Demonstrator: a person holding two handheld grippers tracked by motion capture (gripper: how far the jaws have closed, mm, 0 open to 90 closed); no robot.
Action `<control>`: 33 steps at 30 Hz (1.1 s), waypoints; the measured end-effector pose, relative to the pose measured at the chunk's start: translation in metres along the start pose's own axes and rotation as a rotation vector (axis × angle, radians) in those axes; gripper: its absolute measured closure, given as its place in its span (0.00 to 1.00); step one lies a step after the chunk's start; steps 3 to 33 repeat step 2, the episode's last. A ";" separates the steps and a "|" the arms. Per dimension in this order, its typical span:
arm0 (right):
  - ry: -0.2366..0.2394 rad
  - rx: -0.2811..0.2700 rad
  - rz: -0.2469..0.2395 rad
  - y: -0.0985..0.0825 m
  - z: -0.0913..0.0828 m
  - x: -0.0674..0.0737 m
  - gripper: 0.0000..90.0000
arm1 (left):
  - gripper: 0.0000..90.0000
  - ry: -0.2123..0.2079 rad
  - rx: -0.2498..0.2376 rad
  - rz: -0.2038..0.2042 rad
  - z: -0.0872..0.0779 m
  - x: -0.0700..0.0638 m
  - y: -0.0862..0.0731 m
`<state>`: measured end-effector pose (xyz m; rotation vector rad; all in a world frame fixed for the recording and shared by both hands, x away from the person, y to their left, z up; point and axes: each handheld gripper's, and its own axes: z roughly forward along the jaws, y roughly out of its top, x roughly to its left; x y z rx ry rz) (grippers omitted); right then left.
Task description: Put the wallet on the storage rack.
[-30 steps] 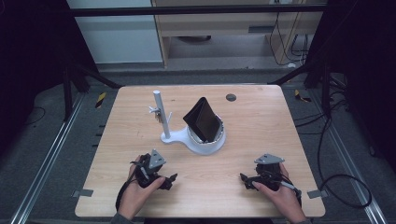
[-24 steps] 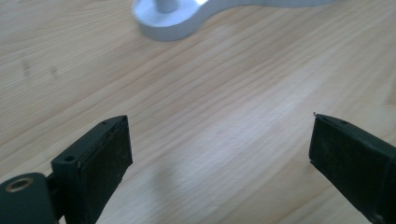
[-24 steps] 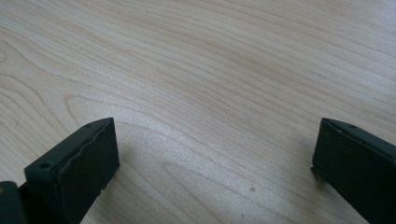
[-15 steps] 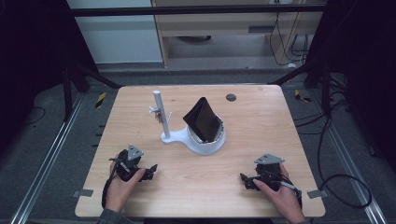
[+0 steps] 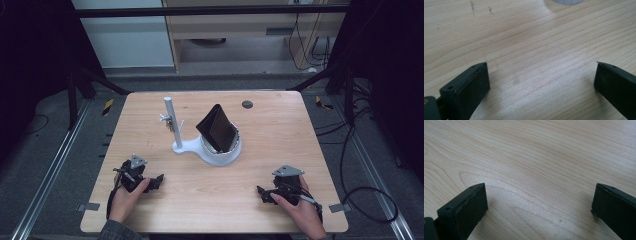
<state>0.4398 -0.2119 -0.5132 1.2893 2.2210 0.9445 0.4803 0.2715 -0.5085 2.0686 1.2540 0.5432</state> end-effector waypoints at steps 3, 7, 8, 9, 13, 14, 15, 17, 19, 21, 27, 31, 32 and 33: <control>0.000 0.000 0.000 0.000 0.000 0.000 0.00 | 0.00 0.001 -0.001 0.000 0.000 0.000 0.000; 0.000 0.000 0.000 0.000 0.000 0.000 0.00 | 0.00 0.001 -0.001 0.000 0.000 0.000 0.000; 0.000 0.000 0.000 0.000 0.000 0.000 0.00 | 0.00 0.001 -0.001 0.000 0.000 0.000 0.000; 0.000 0.000 0.000 0.000 0.000 0.000 0.00 | 0.00 0.001 -0.001 0.000 0.000 0.000 0.000; 0.000 0.000 0.000 0.000 0.000 0.000 0.00 | 0.00 0.001 -0.001 0.000 0.000 0.000 0.000; 0.000 0.000 0.000 0.000 0.000 0.000 0.00 | 0.00 0.001 -0.001 0.000 0.000 0.000 0.000; 0.000 0.000 0.000 0.000 0.000 0.000 0.00 | 0.00 0.001 -0.001 0.000 0.000 0.000 0.000; 0.000 0.000 0.000 0.000 0.000 0.000 0.00 | 0.00 0.001 -0.001 0.000 0.000 0.000 0.000; 0.000 0.000 0.000 0.000 0.000 0.000 0.00 | 0.00 0.001 -0.001 0.000 0.000 0.000 0.000; 0.000 0.000 0.000 0.000 0.000 0.000 0.00 | 0.00 0.001 -0.001 0.000 0.000 0.000 0.000; 0.000 0.000 0.000 0.000 0.000 0.000 0.00 | 0.00 0.001 -0.001 0.000 0.000 0.000 0.000; 0.000 0.000 0.000 0.000 0.000 0.000 0.00 | 0.00 0.001 -0.001 0.000 0.000 0.000 0.000; 0.000 0.000 0.000 0.000 0.000 0.000 0.00 | 0.00 0.001 -0.001 0.000 0.000 0.000 0.000; 0.000 0.000 0.000 0.000 0.000 0.000 0.00 | 0.00 0.001 -0.001 0.000 0.000 0.000 0.000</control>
